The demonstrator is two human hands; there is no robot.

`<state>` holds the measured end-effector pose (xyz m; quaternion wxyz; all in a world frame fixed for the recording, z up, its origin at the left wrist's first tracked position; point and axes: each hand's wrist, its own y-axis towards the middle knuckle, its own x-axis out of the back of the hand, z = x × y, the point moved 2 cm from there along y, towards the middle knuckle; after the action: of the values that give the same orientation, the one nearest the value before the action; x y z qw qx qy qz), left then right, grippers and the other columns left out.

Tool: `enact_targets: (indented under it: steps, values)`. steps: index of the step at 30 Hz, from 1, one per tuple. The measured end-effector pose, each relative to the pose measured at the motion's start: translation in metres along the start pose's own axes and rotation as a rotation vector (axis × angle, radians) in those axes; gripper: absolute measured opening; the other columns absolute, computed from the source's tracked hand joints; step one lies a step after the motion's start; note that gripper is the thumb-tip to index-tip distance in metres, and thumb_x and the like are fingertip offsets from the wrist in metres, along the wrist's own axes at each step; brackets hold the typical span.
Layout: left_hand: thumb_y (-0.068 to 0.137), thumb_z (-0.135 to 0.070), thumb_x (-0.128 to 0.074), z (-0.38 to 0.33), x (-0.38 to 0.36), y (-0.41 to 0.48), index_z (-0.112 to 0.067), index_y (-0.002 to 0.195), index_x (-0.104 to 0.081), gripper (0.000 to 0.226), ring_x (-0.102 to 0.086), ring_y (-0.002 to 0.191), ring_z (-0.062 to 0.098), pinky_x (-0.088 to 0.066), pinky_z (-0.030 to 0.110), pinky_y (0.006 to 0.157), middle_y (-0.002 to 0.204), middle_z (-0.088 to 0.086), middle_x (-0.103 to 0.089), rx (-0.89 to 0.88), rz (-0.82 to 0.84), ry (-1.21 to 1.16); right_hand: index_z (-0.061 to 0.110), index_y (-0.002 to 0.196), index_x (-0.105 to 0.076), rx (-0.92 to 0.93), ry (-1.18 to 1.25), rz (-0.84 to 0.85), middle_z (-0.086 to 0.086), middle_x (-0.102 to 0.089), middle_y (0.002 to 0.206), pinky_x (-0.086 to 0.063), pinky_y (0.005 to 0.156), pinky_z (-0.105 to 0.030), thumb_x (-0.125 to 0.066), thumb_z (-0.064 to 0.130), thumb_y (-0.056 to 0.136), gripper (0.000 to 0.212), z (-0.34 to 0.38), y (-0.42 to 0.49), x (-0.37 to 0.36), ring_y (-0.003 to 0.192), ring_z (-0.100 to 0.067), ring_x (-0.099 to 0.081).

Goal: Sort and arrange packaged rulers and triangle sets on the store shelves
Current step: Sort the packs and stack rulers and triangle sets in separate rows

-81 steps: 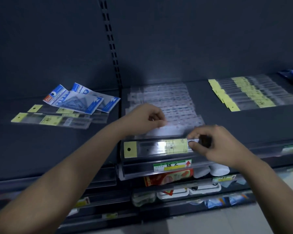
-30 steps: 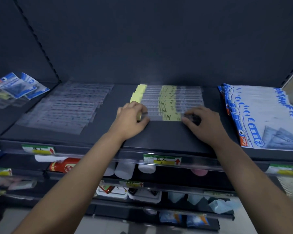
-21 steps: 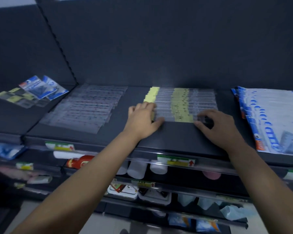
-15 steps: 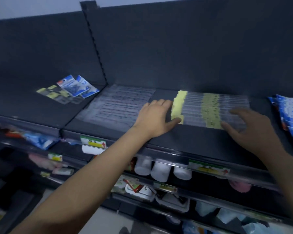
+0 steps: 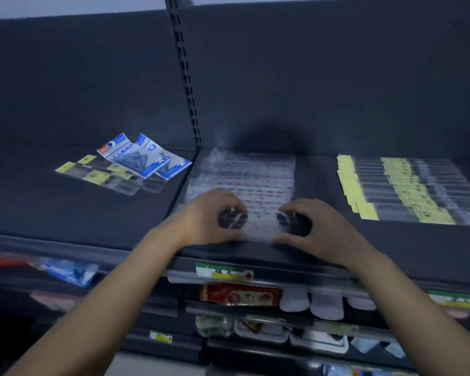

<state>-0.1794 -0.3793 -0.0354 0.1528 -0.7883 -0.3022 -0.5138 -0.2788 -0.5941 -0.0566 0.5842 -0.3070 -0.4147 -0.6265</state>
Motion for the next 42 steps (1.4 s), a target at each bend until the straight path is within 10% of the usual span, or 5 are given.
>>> enact_targets:
  steps: [16,24,29,38,42]
  values:
    - [0.086,-0.052,-0.061,0.034,0.012,0.000,-0.018,0.124,-0.059,0.051,-0.054,0.111,0.015,-0.041,0.033,0.096,0.119,-0.002,-0.062,-0.092,-0.131,0.009,0.029,0.108,-0.066,-0.115,-0.083,-0.140,0.010,-0.066,0.109,-0.043,0.092,-0.034,-0.056,0.074,0.066,0.062,0.052,0.057,-0.010,0.107,-0.014,-0.056]
    - [0.084,-0.043,-0.065,0.166,0.100,-0.038,-0.016,0.119,-0.061,0.044,-0.057,0.107,0.024,-0.041,0.035,0.093,0.111,0.003,-0.066,0.046,-0.202,0.250,0.022,0.120,-0.062,-0.117,-0.080,-0.130,0.002,-0.064,0.121,-0.042,0.090,-0.029,-0.064,0.049,0.081,0.047,0.124,0.132,-0.066,0.111,-0.020,-0.057]
    - [0.081,-0.041,-0.068,0.271,0.148,-0.040,-0.016,0.126,-0.058,0.053,-0.056,0.111,0.025,-0.042,0.034,0.094,0.120,0.003,-0.062,0.074,-0.160,0.279,0.027,0.122,-0.058,-0.144,-0.093,-0.153,0.006,-0.065,0.118,-0.047,0.083,-0.030,-0.044,0.075,0.071,0.072,0.191,0.187,-0.108,0.106,-0.017,-0.060]
    - [0.087,-0.042,-0.060,0.353,0.164,-0.018,-0.021,0.130,-0.053,0.049,-0.053,0.110,0.019,-0.039,0.035,0.096,0.122,-0.003,-0.057,-0.084,-0.090,0.137,0.014,0.148,-0.023,-0.415,-0.251,-0.192,-0.010,-0.046,0.141,-0.022,0.106,-0.040,-0.031,0.048,0.097,0.061,0.232,0.281,-0.179,0.129,-0.028,-0.038]
    - [0.088,-0.041,-0.060,0.359,0.162,-0.012,-0.018,0.126,-0.056,0.044,-0.054,0.103,0.021,-0.039,0.034,0.092,0.119,-0.001,-0.059,-0.187,-0.142,0.164,0.020,0.142,-0.036,-0.319,-0.136,-0.171,-0.001,-0.051,0.135,-0.015,0.109,-0.034,-0.054,0.046,0.089,0.062,0.230,0.285,-0.188,0.127,-0.021,-0.039]
